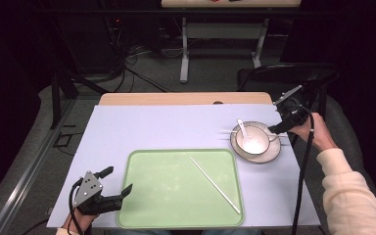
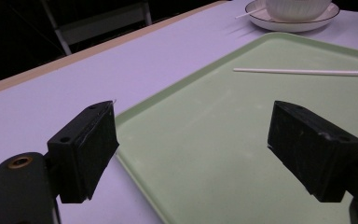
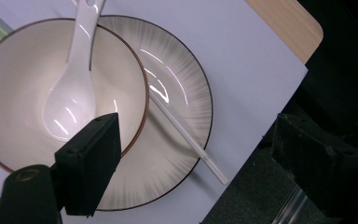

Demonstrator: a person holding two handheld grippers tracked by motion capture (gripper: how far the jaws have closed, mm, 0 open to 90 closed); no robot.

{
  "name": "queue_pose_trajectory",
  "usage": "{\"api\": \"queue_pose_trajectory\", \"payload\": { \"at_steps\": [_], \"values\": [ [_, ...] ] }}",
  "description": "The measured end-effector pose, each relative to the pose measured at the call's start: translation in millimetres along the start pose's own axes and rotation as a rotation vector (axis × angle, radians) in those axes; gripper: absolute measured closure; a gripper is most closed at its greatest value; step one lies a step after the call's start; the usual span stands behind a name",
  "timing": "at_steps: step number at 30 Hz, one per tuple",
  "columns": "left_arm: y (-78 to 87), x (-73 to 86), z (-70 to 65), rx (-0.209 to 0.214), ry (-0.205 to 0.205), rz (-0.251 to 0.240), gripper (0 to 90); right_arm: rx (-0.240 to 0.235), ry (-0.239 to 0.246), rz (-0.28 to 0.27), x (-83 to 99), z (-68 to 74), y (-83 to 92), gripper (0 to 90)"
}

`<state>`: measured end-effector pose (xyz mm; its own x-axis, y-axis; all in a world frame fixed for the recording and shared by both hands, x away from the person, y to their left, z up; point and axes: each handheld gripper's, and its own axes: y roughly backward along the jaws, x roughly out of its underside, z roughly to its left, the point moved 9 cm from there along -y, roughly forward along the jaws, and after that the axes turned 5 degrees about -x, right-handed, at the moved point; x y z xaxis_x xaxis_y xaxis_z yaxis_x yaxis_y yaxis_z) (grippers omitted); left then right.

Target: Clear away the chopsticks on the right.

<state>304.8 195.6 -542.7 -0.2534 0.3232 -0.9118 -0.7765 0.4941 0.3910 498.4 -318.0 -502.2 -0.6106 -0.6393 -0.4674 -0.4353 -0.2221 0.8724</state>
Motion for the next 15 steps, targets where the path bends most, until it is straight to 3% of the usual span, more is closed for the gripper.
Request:
{"api": "queue_pose_trajectory", "payload": {
  "at_steps": [1, 6, 11, 15],
  "values": [
    [-0.3, 0.0, 0.1, -0.001, 0.002, 0.000, 15.5, 0.003, 0.003, 0.014, 0.8, -3.5, -4.5, 21.3],
    [-0.2, 0.1, 0.0, 0.001, 0.001, 0.001, 15.5, -0.014, 0.020, 0.039, 3.5, -7.0, -15.5, 32.6],
    [0.1, 0.0, 0.2, 0.001, 0.000, 0.000, 15.6, -0.037, 0.029, 0.107, 10.9, -11.4, -36.0, 48.7],
    [0.5, 0.1, 0.6, 0.000, 0.001, 0.001, 15.5, -0.064, 0.041, 0.143, 15.4, -11.6, -50.7, 52.0]
  ]
}}
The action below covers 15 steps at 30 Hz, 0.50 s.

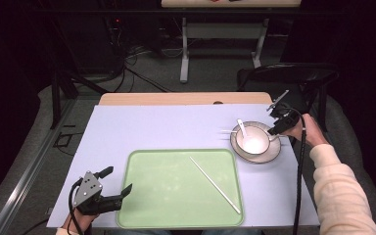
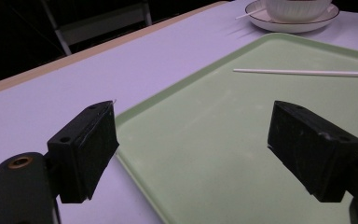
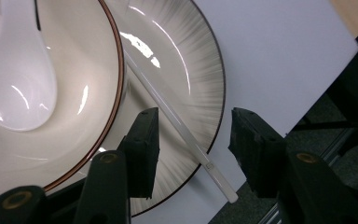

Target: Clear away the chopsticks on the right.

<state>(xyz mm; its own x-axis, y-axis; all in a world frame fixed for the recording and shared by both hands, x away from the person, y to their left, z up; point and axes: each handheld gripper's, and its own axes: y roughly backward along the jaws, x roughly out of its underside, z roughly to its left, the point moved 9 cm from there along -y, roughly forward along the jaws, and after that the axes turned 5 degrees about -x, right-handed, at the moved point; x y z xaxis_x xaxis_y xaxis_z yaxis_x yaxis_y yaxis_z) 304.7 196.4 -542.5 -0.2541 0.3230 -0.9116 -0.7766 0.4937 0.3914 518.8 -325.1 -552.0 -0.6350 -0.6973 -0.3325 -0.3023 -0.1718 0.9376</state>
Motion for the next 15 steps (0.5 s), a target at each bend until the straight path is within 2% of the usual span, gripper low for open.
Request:
{"api": "queue_pose_trajectory", "payload": {
  "at_steps": [2, 10, 11, 12, 15],
  "values": [
    [0.1, 0.0, 0.1, 0.000, 0.000, 0.000, 15.5, -0.010, -0.008, 0.018, 1.6, -0.1, -6.9, 52.5],
    [0.0, 0.2, 0.3, 0.001, 0.003, 0.003, 15.5, -0.024, -0.018, 0.021, 2.3, 1.3, -9.8, 52.4],
    [0.0, 0.2, 0.3, 0.001, 0.003, 0.003, 15.5, -0.064, -0.022, 0.039, 5.8, -3.3, -24.7, 52.4],
    [0.0, 0.3, 0.2, 0.001, 0.002, 0.003, 15.5, -0.064, -0.022, 0.039, 5.8, -3.3, -24.7, 48.8],
    [-0.2, 0.1, 0.5, -0.002, 0.004, 0.000, 15.5, -0.075, -0.045, 0.054, 8.8, -1.9, -29.9, 52.0]
  ]
}}
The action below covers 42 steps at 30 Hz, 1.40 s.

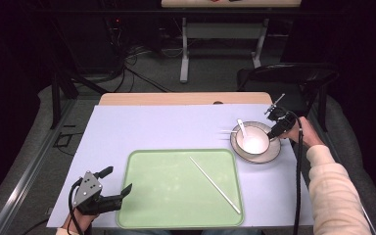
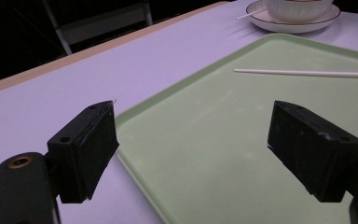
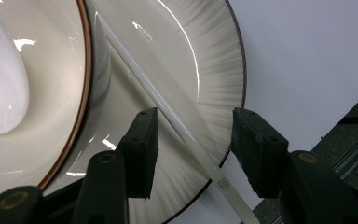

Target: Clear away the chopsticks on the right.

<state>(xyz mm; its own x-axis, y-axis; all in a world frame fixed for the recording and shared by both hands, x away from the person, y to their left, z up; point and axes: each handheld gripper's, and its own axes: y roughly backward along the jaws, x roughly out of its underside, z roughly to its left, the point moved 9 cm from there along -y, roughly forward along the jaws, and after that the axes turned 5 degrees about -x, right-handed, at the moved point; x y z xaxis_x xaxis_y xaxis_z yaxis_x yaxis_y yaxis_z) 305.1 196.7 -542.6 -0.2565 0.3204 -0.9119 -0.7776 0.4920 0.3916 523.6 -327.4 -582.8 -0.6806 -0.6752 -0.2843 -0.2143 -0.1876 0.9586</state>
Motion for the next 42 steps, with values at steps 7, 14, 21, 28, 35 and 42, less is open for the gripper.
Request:
{"api": "queue_pose_trajectory", "payload": {
  "at_steps": [7, 14, 21, 28, 35, 42],
  "values": [
    [0.3, 0.1, 0.0, 0.001, -0.001, 0.001, 15.5, -0.007, 0.052, -0.010, -2.0, 3.5, -7.8, 62.6],
    [0.0, 0.2, -0.1, 0.001, 0.000, 0.003, 15.5, -0.017, 0.073, -0.024, -2.0, 9.2, -12.5, 64.7],
    [0.3, 0.2, -0.2, 0.001, -0.002, 0.004, 15.6, -0.026, 0.089, -0.038, -2.3, 11.4, -12.9, 81.4],
    [0.2, 0.1, -0.1, 0.001, 0.000, 0.002, 15.5, -0.001, 0.061, -0.064, -1.7, 12.0, -6.3, 83.7],
    [-0.2, -0.2, -0.6, 0.002, -0.001, -0.001, 15.5, 0.041, 0.039, -0.121, -4.1, 12.1, 17.0, 83.8],
    [-0.6, -0.4, -0.6, -0.001, -0.003, -0.002, 15.6, 0.085, 0.014, -0.154, -5.3, 20.1, 48.2, 83.8]
  ]
}}
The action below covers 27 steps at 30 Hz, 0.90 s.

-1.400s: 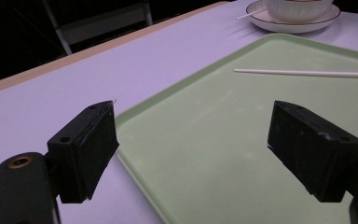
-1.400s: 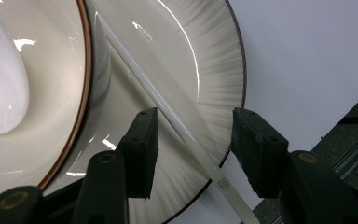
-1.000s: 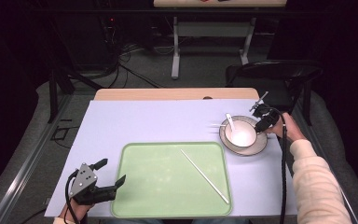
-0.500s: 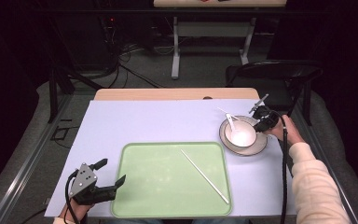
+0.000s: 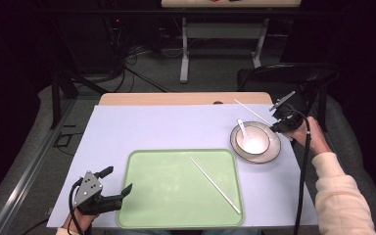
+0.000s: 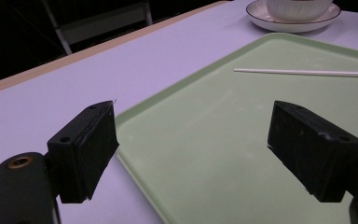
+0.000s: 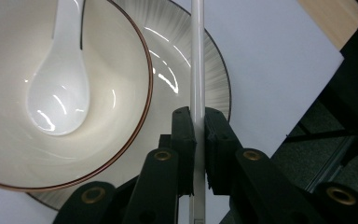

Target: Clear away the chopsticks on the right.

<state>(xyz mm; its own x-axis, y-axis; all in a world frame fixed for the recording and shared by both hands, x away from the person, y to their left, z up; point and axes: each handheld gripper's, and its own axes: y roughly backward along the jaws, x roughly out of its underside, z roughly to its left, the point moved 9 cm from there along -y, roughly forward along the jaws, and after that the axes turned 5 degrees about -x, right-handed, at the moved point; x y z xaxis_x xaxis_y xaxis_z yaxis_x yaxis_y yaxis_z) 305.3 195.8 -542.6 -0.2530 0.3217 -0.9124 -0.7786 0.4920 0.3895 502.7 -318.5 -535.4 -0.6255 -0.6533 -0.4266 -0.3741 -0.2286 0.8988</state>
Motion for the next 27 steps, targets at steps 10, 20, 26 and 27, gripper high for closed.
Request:
{"api": "queue_pose_trajectory", "payload": {
  "at_steps": [10, 20, 26, 27],
  "values": [
    [0.3, 0.0, -0.1, 0.003, 0.000, 0.000, 15.6, 0.043, -0.021, -0.022, -10.1, 27.9, 40.0, 83.8],
    [0.0, -0.2, -0.2, 0.000, -0.002, 0.000, 15.6, 0.048, -0.047, -0.038, -12.9, 64.5, 64.7, 83.7],
    [0.1, 0.0, -0.5, 0.003, -0.003, 0.002, 15.6, 0.033, -0.063, -0.028, -5.8, 94.5, 65.3, 83.7],
    [0.1, 0.0, -0.5, 0.003, -0.003, 0.002, 15.6, 0.033, -0.063, -0.028, -5.8, 94.5, 65.3, 83.7]
  ]
}}
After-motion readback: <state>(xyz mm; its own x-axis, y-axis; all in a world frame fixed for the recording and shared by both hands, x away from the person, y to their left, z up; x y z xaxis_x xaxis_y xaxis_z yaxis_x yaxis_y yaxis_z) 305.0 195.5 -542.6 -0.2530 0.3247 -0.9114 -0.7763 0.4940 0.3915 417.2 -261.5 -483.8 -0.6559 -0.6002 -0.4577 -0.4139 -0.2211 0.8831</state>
